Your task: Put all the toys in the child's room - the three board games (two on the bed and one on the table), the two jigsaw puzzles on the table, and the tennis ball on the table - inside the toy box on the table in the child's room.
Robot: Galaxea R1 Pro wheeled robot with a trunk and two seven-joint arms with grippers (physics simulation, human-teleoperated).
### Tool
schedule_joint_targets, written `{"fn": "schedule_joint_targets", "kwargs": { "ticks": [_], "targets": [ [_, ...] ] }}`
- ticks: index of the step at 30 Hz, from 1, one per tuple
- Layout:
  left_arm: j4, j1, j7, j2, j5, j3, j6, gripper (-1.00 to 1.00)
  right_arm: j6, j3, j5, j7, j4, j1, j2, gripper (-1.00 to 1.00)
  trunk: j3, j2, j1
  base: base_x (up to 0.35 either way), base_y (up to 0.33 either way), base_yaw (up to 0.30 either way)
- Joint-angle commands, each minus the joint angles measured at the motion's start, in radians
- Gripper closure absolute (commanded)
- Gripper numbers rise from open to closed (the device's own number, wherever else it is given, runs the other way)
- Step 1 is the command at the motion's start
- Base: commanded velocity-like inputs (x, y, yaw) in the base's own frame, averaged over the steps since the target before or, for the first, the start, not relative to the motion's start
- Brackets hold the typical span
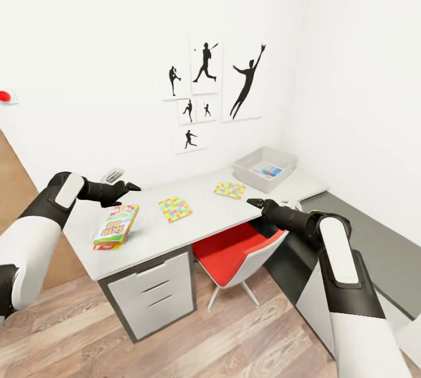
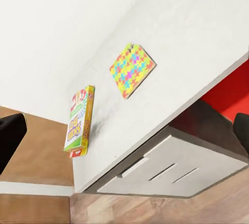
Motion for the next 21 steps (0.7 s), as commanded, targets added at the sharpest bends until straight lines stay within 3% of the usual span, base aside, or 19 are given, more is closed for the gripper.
{"fn": "schedule_joint_targets", "kwargs": {
  "ticks": [1, 14, 21],
  "targets": [
    [0.000, -0.001, -0.009, 0.001, -0.009, 0.003, 0.004, -1.00, 0.004, -0.002, -0.011, -0.013, -0.001, -0.001, 0.002, -1.00, -0.002, -0.002, 0.001, 0.000, 0.172, 0.287],
    [0.001, 0.002, -0.009, 0.023, -0.009, 0.003, 0.004, -1.00, 0.005, -0.002, -0.013, -0.042, -0.001, -0.001, 0.006, -1.00, -0.002, -0.002, 0.001, 0.000, 0.225, 0.290],
    [0.002, 0.024, -0.008, 0.078, -0.011, 0.001, 0.004, -1.00, 0.006, -0.003, -0.014, -0.042, -0.001, -0.001, -0.001, -1.00, -0.002, -0.002, 0.001, 0.000, 0.051, 0.291]
  ]
}}
